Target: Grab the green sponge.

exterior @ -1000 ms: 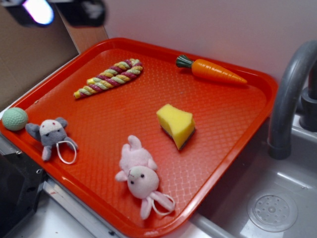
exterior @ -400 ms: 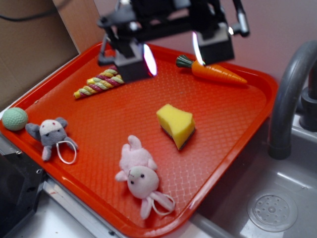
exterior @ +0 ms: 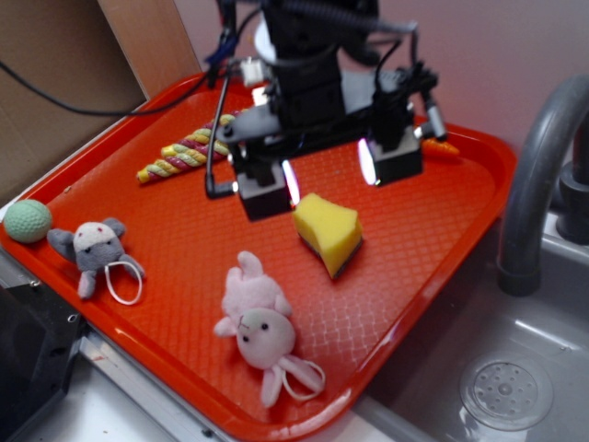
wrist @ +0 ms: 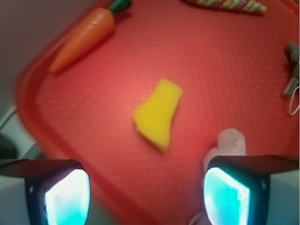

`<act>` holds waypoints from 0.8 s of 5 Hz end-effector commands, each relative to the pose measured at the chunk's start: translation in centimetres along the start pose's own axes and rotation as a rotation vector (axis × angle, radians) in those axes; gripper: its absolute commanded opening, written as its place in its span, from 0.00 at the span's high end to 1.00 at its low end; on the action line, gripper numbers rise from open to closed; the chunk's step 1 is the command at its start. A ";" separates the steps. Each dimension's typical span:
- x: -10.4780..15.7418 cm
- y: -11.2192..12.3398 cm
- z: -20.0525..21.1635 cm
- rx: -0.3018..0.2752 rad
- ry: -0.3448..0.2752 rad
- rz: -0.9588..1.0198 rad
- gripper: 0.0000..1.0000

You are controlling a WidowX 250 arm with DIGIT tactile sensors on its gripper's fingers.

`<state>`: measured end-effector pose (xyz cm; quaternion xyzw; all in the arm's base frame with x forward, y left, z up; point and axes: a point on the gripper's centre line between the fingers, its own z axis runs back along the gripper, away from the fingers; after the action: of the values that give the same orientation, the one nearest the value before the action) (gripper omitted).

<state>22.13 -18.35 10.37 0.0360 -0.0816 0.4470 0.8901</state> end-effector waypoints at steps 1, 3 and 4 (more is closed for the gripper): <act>3.7 0.2 -3.0 -0.034 0.032 0.029 0.00; 4.1 -1.0 -6.9 -0.020 0.125 -0.057 0.00; 4.1 -0.7 -8.5 -0.015 0.176 -0.054 0.00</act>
<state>25.05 -15.55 2.38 0.0003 0.0023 0.4219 0.9066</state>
